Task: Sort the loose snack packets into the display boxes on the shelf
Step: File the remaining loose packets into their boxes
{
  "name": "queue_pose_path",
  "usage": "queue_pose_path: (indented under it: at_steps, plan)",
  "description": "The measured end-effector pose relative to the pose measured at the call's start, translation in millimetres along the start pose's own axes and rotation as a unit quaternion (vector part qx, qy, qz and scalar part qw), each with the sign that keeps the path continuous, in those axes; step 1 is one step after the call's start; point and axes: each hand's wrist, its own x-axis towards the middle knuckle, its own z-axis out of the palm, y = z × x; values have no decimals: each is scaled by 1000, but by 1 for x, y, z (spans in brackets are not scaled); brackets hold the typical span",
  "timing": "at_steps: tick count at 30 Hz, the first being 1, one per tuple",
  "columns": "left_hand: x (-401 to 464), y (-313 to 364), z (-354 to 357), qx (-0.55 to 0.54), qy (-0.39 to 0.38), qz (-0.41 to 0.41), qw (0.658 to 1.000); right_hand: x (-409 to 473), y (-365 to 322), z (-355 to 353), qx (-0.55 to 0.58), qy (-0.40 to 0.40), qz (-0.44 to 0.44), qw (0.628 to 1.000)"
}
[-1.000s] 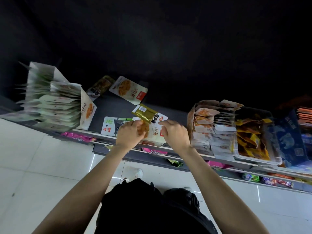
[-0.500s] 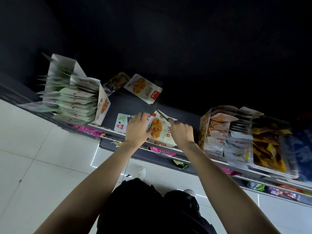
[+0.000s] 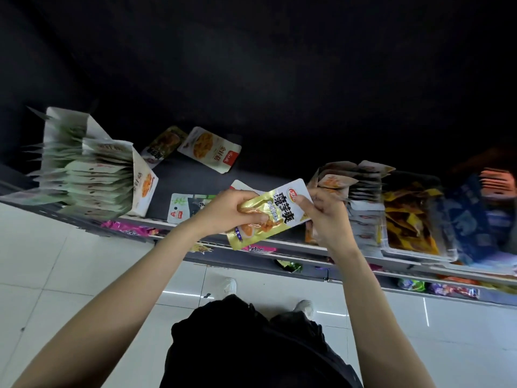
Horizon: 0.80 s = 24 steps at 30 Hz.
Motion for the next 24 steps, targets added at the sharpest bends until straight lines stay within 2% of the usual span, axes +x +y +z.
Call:
queue_pose_path:
  at_steps: [3, 6, 8, 9, 11, 13, 15, 17, 19, 24]
  plan:
    - [9, 14, 19, -7, -36, -12, 999, -15, 5, -25, 29, -13, 13, 999]
    - [19, 36, 50, 17, -83, 23, 996, -31, 15, -63, -24, -44, 0, 999]
    - [28, 53, 75, 36, -84, 38, 995, -43, 28, -92, -45, -17, -10, 999]
    - [32, 59, 89, 50, -55, 50, 996, -48, 34, -106, -51, 7, -19, 998]
    - [43, 68, 114, 75, 82, 107, 988, -60, 46, -135, -83, 86, -40, 992]
    - [56, 72, 135, 99, 247, 179, 947, -71, 52, -161, -122, 189, -77, 971]
    - [70, 71, 151, 199, 330, 209, 899, -76, 55, -180, -128, 259, -116, 950]
    - [88, 71, 165, 342, 332, 210, 854, -74, 58, -194, -132, 288, -128, 940]
    - [105, 76, 175, 453, 292, 202, 818, -67, 62, -204, -138, 305, -131, 933]
    - [129, 85, 174, 529, 233, 171, 798, -51, 68, -216, -128, 305, -132, 934]
